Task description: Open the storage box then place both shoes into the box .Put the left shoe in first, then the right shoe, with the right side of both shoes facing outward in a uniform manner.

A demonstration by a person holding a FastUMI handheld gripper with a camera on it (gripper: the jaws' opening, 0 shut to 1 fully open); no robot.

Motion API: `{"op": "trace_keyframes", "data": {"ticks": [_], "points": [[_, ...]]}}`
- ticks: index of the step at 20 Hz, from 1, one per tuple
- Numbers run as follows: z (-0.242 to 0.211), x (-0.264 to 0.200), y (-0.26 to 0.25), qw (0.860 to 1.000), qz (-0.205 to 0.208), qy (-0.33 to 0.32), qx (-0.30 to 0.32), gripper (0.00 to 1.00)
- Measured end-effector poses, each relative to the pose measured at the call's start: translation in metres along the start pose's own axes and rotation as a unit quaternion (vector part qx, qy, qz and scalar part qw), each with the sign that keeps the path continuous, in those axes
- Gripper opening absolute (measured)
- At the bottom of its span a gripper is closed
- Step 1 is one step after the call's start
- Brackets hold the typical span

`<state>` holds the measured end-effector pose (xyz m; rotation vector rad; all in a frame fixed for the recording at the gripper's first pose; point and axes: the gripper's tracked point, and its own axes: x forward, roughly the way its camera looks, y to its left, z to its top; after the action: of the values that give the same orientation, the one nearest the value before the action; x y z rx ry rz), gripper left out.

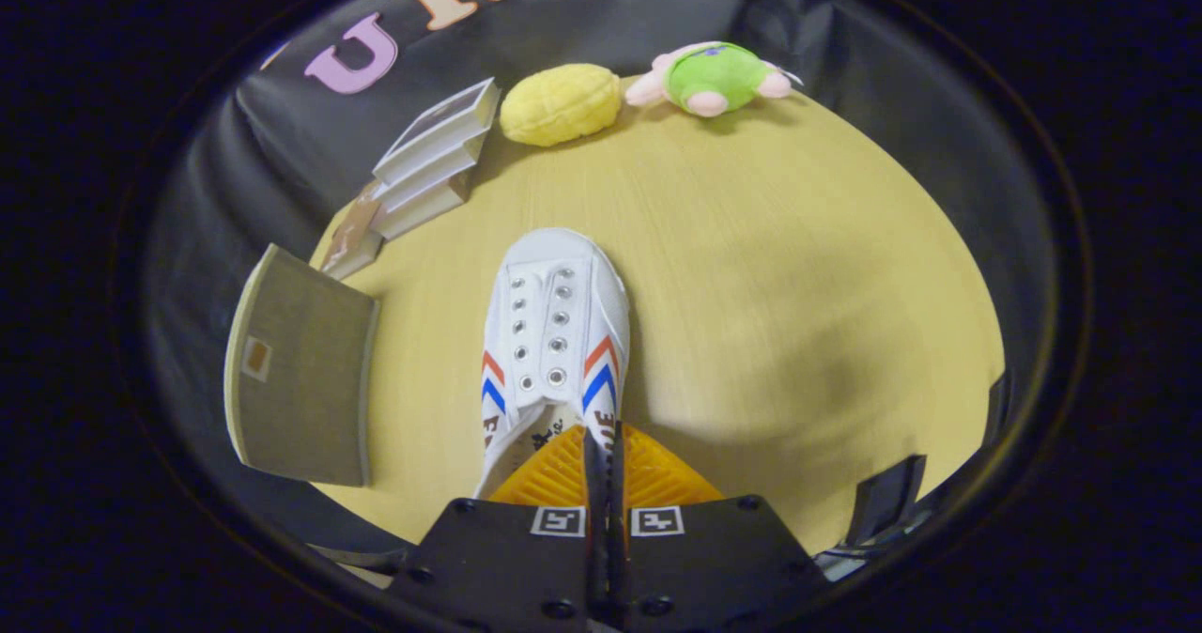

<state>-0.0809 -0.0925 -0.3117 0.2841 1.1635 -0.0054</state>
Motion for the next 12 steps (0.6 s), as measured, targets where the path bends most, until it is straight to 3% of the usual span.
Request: {"op": "trace_keyframes", "data": {"ticks": [12], "points": [[0.018, -0.053, 0.161, 0.987, 0.155, -0.005, 0.041, 0.04]]}}
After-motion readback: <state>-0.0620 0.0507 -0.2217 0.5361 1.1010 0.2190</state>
